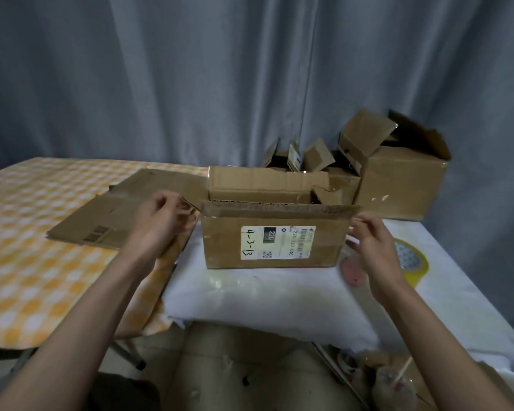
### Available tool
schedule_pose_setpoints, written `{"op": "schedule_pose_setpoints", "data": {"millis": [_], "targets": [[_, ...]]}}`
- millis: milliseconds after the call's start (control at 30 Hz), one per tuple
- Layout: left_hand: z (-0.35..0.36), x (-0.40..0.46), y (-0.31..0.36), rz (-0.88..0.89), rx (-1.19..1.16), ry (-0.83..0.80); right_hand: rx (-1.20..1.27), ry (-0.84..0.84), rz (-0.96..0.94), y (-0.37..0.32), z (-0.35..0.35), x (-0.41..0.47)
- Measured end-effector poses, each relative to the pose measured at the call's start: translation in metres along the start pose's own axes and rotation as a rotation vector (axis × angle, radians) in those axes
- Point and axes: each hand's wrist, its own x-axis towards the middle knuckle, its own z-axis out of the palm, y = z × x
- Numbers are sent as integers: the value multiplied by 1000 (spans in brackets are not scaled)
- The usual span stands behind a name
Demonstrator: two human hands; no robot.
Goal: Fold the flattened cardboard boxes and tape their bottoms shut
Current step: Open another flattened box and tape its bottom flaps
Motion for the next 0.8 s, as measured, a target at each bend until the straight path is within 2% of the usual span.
{"op": "schedule_pose_setpoints", "data": {"millis": [100, 200, 267, 333, 400, 467, 533, 667, 800], "targets": [[3, 1, -1, 160, -26, -14, 46, -43, -26, -17, -1, -5], [11, -1, 0, 259, 84, -87, 56, -63, -22, -23, 2, -7], [17, 0, -3, 300, 167, -60, 101, -57, -2, -24, 3, -6], [21, 6, -5, 240, 114, -3, 132, -66, 11, -23, 4, -5], [23, 12, -6, 89, -3, 2, 123, -84, 1, -22, 3, -7], [22, 19, -8, -59, -112, -66, 99, -96, -16, -20, 4, -9], [22, 20, -7, -127, -109, -162, 22, -94, -30, -21, 5, -11], [19, 5, 2, -20, 14, -248, -39, -89, -37, -20, 7, -1], [13, -13, 6, 46, 139, -357, 123, -101, 37, -22, 16, 7]]}}
